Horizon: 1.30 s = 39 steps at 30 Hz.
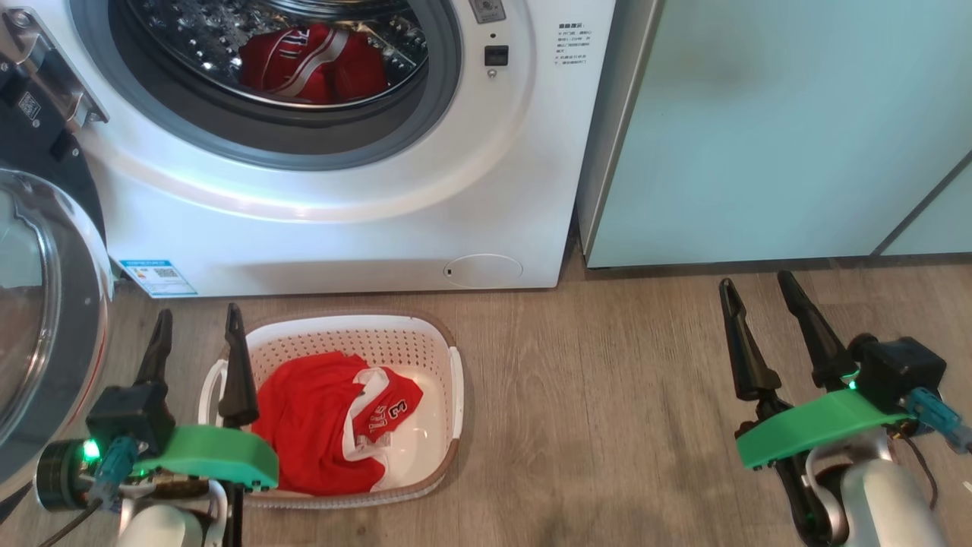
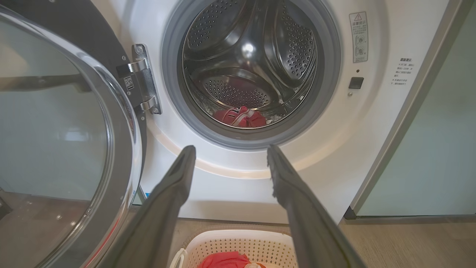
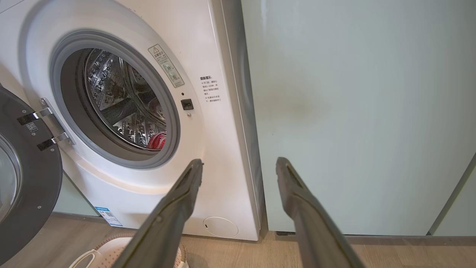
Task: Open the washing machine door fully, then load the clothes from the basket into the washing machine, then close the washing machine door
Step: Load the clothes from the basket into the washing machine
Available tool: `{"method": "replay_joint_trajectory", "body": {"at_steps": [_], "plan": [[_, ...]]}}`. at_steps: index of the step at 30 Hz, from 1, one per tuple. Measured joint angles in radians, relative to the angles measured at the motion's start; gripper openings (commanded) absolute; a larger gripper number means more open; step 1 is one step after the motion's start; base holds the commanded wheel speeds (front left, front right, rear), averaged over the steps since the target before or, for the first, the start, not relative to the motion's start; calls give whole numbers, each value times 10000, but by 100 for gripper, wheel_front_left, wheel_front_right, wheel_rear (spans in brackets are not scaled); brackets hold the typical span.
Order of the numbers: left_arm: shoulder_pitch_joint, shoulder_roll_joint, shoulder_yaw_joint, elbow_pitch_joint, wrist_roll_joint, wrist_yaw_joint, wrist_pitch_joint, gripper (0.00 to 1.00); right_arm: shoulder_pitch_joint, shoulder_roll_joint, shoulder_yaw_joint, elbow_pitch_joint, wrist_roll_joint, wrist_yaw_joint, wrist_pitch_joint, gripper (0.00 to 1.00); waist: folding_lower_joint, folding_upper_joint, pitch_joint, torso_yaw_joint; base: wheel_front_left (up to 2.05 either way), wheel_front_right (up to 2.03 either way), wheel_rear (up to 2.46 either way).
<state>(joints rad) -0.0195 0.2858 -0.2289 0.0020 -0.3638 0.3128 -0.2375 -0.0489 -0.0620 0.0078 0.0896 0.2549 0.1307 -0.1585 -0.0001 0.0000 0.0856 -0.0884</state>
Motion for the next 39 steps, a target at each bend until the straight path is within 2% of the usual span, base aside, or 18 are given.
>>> {"method": "replay_joint_trajectory", "body": {"at_steps": [14,19,25,30,39], "plan": [[-82,-21,-63,173,-2,132,2,100,-18,15,6,-219,0,0,0,100,0,0,417,-26,0,0,0],[-886,-119,-368,732,-2,52,180,100,-159,33,105,-357,2,0,-4,100,0,0,976,-71,0,0,0],[-2220,-431,-698,2069,-163,-479,395,100,-945,50,355,-579,12,0,-105,100,1,0,2011,-214,0,0,0],[-3401,-639,-997,3754,-405,-1127,794,100,-1469,50,560,-602,117,0,-286,100,3,0,3082,-394,0,0,0],[-5522,-715,-1223,6493,-650,-2130,1290,100,-2654,50,1060,-583,328,0,-635,100,4,0,4941,-804,0,0,0]]}}
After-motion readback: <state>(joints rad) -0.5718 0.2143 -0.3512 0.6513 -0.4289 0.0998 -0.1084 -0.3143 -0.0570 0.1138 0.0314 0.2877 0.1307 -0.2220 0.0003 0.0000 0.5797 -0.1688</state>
